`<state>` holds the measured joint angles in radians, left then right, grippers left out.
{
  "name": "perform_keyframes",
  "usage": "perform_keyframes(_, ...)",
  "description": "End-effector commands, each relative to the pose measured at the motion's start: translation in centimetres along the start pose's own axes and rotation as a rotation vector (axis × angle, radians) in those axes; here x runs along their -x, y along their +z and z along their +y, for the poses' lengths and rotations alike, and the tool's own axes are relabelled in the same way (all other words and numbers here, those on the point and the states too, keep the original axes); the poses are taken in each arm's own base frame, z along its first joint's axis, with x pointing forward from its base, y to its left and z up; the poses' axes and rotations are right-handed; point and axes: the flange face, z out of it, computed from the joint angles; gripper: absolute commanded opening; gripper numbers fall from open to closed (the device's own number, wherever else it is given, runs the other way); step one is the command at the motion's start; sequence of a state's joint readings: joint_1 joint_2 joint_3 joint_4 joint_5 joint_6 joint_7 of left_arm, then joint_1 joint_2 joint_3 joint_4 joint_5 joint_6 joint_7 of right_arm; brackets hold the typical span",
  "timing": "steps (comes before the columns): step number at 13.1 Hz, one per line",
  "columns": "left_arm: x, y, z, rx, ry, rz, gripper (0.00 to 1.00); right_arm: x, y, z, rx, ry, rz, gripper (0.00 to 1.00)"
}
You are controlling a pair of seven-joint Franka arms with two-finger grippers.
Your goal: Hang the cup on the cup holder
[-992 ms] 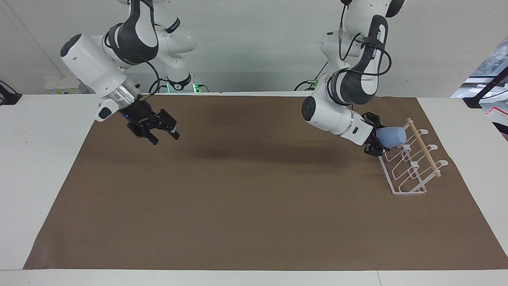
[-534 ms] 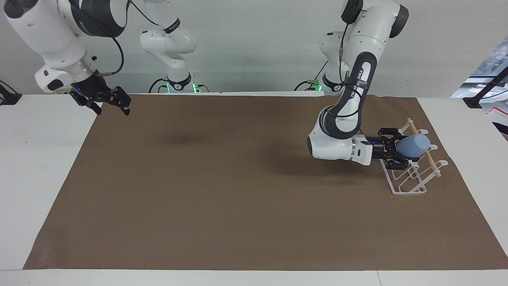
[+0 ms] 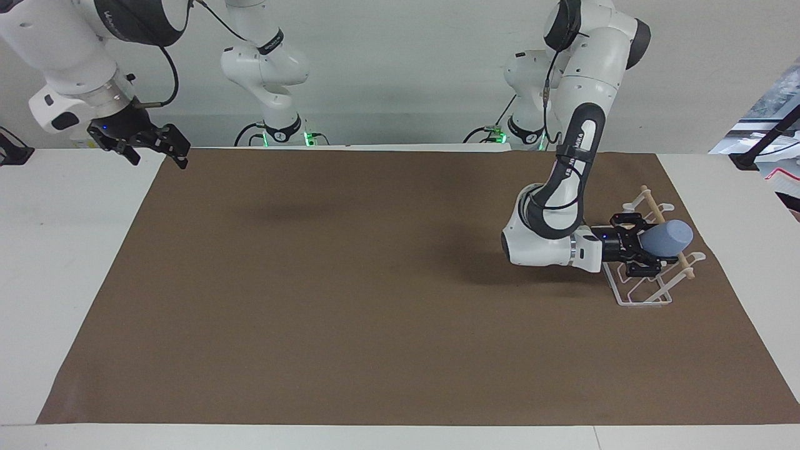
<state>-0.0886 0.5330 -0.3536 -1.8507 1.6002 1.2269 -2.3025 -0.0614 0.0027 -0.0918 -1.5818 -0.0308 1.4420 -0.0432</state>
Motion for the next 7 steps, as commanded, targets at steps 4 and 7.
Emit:
perform_keyframes(4, -2.3, -1.3, 0.9, 0.024, -0.036, -0.025, 0.98, 1.4, -2.2, -0.3, 0.016, 0.0, 0.016, 1.0)
perform_keyframes(7, -8.2, -3.2, -1.2, -0.009, 0.058, -0.19, 0.98, 1.6, -2.1, 0.0, 0.013, 0.004, 0.012, 1.0)
